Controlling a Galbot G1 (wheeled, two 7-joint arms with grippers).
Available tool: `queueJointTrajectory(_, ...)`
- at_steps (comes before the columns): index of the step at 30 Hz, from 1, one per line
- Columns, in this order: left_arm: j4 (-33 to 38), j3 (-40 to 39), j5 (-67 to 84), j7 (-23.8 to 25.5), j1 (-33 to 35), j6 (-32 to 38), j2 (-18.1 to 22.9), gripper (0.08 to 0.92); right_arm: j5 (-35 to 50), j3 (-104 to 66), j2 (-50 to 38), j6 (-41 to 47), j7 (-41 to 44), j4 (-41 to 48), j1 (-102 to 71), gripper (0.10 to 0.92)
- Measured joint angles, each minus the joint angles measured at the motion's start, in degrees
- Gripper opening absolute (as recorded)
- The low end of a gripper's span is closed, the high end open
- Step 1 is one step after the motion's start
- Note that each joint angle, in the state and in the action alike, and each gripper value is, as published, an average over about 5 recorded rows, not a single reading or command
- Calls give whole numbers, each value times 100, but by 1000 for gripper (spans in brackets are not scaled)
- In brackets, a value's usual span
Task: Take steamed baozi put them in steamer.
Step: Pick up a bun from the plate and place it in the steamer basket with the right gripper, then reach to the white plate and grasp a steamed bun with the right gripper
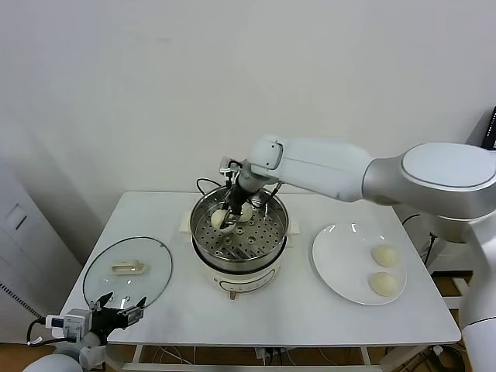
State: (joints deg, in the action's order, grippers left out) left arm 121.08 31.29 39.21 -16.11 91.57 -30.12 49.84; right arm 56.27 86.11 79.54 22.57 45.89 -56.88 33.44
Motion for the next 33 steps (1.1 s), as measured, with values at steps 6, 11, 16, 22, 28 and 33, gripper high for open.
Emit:
queueJointTrajectory(6, 32, 13, 7, 1, 11, 11, -10, 823, -98, -56, 188, 21, -87, 200, -222, 482)
queueJointTrajectory(11, 41, 43, 24, 2, 14, 20, -8, 823, -147, -93, 260, 27, -154, 300, -330, 586)
queueJointTrajectory(16, 60, 73, 41, 4, 18, 25, 3, 823, -149, -124, 242, 50, -169, 313, -336, 724)
queueJointTrajectory(22, 61, 116, 50, 2, 36, 29, -7, 823, -135, -94, 53, 44, -17, 202, -148, 818)
queueJointTrajectory(28, 76, 171, 64, 0, 93, 38, -1, 823, -220, 110, -495, -134, 464, -104, 390, 823)
queueJointTrajectory(33, 127, 176, 65, -9, 106, 23, 33, 823, -448, 446, -1202, -423, 1049, -450, 984, 823)
